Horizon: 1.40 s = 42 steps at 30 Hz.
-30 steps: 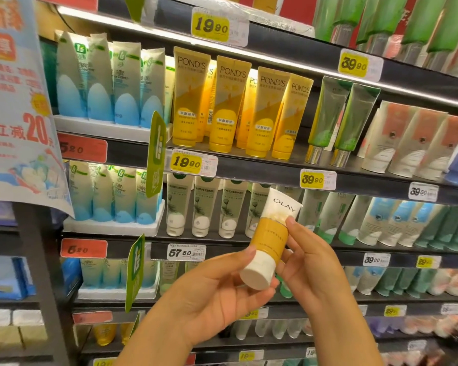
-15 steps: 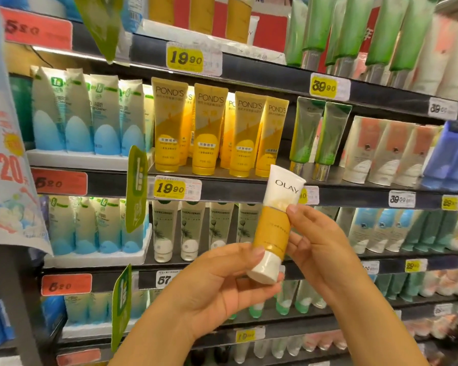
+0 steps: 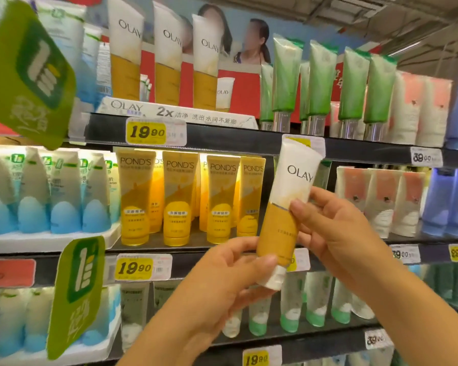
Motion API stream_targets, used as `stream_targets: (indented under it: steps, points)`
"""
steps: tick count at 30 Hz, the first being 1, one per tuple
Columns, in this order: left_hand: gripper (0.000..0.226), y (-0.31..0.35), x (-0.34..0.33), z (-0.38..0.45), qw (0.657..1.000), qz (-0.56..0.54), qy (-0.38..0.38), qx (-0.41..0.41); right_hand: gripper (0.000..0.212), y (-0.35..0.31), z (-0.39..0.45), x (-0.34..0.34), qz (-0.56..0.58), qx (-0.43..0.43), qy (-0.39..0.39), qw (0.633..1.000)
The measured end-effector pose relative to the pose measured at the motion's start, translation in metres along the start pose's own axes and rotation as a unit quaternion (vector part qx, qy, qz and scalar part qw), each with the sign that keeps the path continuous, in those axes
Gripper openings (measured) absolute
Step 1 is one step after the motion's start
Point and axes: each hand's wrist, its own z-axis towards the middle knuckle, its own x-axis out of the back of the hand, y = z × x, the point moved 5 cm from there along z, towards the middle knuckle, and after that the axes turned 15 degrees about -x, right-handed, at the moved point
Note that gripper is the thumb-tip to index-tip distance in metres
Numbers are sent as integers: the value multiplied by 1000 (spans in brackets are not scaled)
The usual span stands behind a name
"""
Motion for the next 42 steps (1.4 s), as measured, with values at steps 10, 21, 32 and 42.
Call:
stream_targets:
  steps: [10, 21, 32, 42]
  points:
    - [31, 72, -15, 93, 932, 307, 34, -190, 45, -85, 52, 10, -68, 140, -29, 987]
    - [28, 126, -11, 156, 889, 371, 74, -258, 22, -139, 102, 20, -132, 225, 38, 965]
    - [19, 178, 20, 197, 839, 445, 155, -270, 57, -128, 137, 37, -282, 200, 178, 921]
    - [36, 172, 18, 213, 716, 616, 188, -268, 63, -125, 159, 28, -386, 162, 205, 885]
